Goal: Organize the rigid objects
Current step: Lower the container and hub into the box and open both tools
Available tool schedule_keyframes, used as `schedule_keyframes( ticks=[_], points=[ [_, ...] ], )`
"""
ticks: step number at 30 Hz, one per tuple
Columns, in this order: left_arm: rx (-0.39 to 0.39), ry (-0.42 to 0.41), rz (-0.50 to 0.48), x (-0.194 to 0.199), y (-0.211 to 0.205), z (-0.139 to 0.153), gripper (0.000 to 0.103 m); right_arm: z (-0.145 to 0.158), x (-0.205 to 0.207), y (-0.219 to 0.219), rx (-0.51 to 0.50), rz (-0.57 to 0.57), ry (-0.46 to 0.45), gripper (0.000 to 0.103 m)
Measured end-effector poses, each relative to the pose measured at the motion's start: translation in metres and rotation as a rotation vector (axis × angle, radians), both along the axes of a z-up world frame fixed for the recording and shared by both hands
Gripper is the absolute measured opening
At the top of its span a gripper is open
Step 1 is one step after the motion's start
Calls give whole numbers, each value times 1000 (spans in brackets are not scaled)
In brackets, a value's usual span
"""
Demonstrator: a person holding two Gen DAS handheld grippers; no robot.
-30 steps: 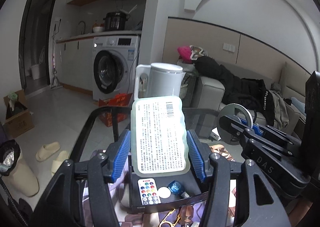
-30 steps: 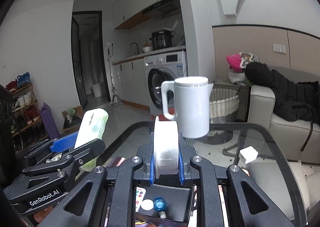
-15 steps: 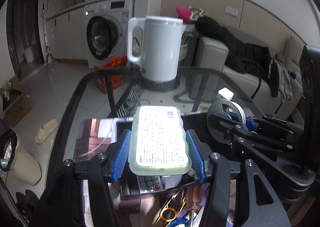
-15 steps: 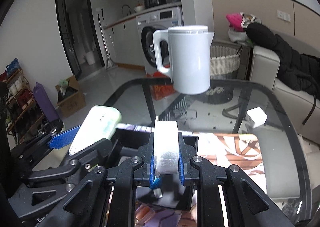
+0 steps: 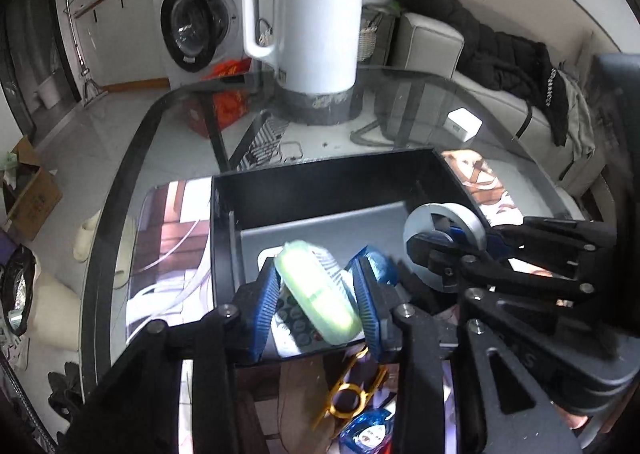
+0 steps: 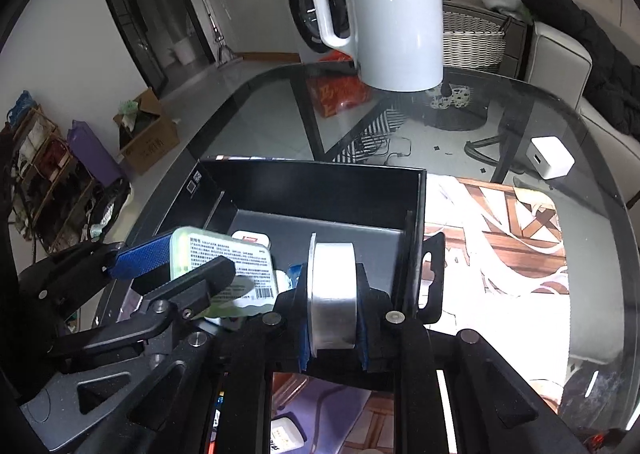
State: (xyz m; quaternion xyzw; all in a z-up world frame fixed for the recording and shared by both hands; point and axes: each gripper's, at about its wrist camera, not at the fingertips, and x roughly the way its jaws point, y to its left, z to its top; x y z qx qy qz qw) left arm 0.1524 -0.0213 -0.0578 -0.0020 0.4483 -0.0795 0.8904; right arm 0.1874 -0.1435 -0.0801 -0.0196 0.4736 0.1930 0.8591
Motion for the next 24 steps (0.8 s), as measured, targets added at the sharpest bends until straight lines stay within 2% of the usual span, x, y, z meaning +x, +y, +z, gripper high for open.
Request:
schedule_keyframes(
  ticks=[6,9,13,15,20,24],
  points=[
    [-38,54,-31,-7,2,-3,38,-5,-4,6,-30,40,38,18],
    [-22,55,-33,-11,0,-2,40,-4,-9,7,-55,31,55,19],
    [-2,22,-38,-19,3,4,50,-1,-14,4,-50,20,52,23],
    [-11,-3,-28,-25,7,11,60,4,-17,-1,-41,9,40,33],
    [-39,-29,-49,-41,10,22,63,20,-29,-14,21,2,23,45],
    [-40,-62,-71,-57,9,33,66,37,-47,-18,48,23,-6,45]
  ],
)
